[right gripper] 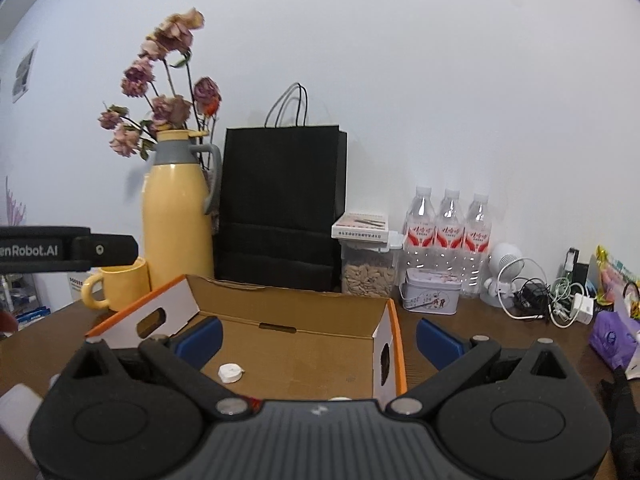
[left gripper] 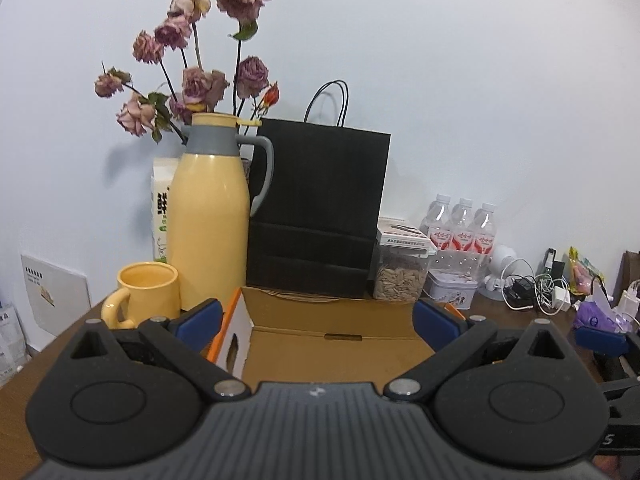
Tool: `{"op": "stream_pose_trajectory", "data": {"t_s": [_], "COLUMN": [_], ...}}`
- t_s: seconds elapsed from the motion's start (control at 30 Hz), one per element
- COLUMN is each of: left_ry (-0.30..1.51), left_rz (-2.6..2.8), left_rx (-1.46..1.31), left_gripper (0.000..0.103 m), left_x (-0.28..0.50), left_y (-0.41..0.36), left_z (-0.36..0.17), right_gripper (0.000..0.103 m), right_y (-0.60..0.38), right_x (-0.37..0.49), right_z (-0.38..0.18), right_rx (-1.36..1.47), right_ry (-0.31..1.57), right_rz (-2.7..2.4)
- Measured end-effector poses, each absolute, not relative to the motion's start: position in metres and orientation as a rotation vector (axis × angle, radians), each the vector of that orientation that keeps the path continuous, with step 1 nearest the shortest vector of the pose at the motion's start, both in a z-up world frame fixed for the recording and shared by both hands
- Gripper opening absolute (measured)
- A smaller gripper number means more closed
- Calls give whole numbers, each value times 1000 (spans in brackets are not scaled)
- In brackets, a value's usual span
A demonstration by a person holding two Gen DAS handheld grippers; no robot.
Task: Organize objects
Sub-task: 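Move both open tools back over the cluttered table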
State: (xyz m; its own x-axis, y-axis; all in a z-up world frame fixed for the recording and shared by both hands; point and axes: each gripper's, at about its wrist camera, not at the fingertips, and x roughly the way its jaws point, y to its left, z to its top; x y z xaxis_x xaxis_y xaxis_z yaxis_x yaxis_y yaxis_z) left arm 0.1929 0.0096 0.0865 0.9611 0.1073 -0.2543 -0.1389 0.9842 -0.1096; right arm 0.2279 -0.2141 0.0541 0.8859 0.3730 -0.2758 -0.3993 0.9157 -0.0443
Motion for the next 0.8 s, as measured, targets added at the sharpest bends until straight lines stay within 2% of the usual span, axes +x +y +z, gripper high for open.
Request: {"op": "stream_pose_trajectory", "data": {"t_s": [0.37, 0.8], "left_ry": [288, 374], "left_rz": [129, 193], "left_rx": [-107, -105], "left_gripper": [103, 103], "left_x": [126, 57], "left_y": [26, 52], "left_z": [92, 66], "right_gripper": [103, 103], "right_y": [-243, -257], "right_x": [165, 110], "right_z": [46, 15], "right_rx": [-139, -181], "right_ry": [321, 421], "right_rz": [416, 433]}}
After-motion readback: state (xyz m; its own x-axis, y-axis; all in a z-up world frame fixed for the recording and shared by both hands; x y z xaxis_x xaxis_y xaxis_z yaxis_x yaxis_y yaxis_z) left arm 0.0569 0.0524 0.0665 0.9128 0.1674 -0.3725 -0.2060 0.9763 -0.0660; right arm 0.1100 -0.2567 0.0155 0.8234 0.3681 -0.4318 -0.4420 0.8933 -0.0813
